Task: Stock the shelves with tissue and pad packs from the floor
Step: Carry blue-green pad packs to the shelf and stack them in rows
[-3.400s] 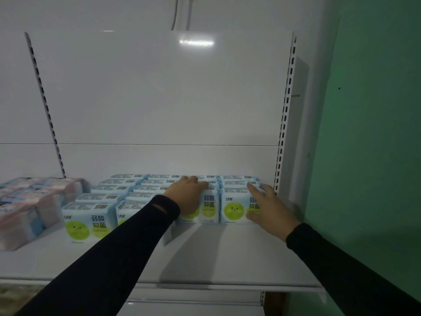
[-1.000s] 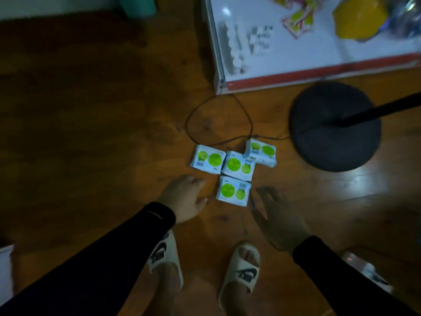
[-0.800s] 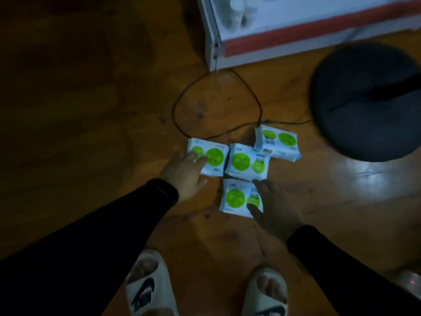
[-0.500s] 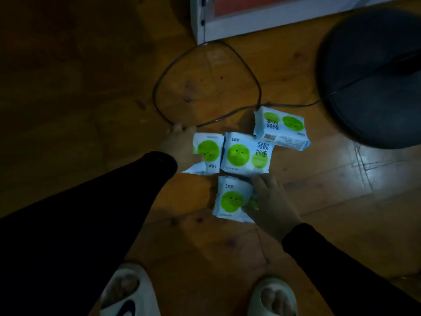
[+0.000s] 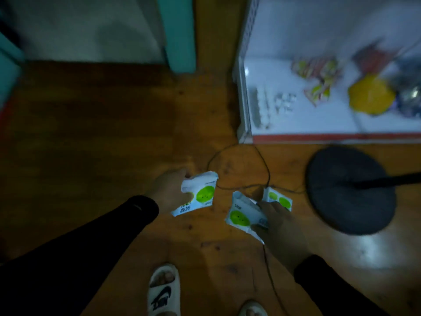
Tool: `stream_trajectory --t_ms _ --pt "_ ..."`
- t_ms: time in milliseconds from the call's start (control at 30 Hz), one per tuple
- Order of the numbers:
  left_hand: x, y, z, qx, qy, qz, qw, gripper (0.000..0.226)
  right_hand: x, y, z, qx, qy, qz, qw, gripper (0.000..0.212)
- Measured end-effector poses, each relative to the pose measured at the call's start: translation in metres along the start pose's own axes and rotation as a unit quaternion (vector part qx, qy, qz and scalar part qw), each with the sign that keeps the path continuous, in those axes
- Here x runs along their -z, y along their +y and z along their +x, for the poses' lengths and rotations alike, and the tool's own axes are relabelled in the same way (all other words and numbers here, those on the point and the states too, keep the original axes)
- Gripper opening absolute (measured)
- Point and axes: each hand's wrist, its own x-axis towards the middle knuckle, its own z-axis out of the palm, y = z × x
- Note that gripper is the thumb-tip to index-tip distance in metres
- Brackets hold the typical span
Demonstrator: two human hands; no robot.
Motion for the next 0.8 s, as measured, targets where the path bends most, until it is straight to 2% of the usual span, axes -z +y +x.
stream_trajectory --t_ms 67,167,267,400,567,800 --pt "0.079 0.019 -0.048 -0.013 0.053 -0.030 0.998 0.037 0.075 -0.052 0.008 0.053 0.036 -0.016 0.998 0.052" --pt "0.202 0.047 -0.137 -0.012 0.171 -0.067 0.983 0.044 0.193 -0.145 0.013 0.133 0.093 -0.019 0.987 0.050" --pt "0.316 0.066 -0.235 -0.019 0.287 -0.074 0.955 0.049 0.296 -0.248 0.003 0.229 0.147 -0.025 0.962 0.049" --pt "0.431 0.078 -0.387 0.010 0.415 -0.060 0.908 0.040 0.400 -0.383 -0.030 0.344 0.205 -0.023 0.916 0.052" --pt "0.508 0.068 -0.578 0.062 0.539 -0.029 0.840 0.040 0.474 -0.540 -0.093 0.461 0.223 -0.029 0.859 0.052" --pt "0.529 0.021 -0.791 0.184 0.629 -0.005 0.755 0.045 0.493 -0.730 -0.188 0.618 0.191 -0.009 0.763 0.053"
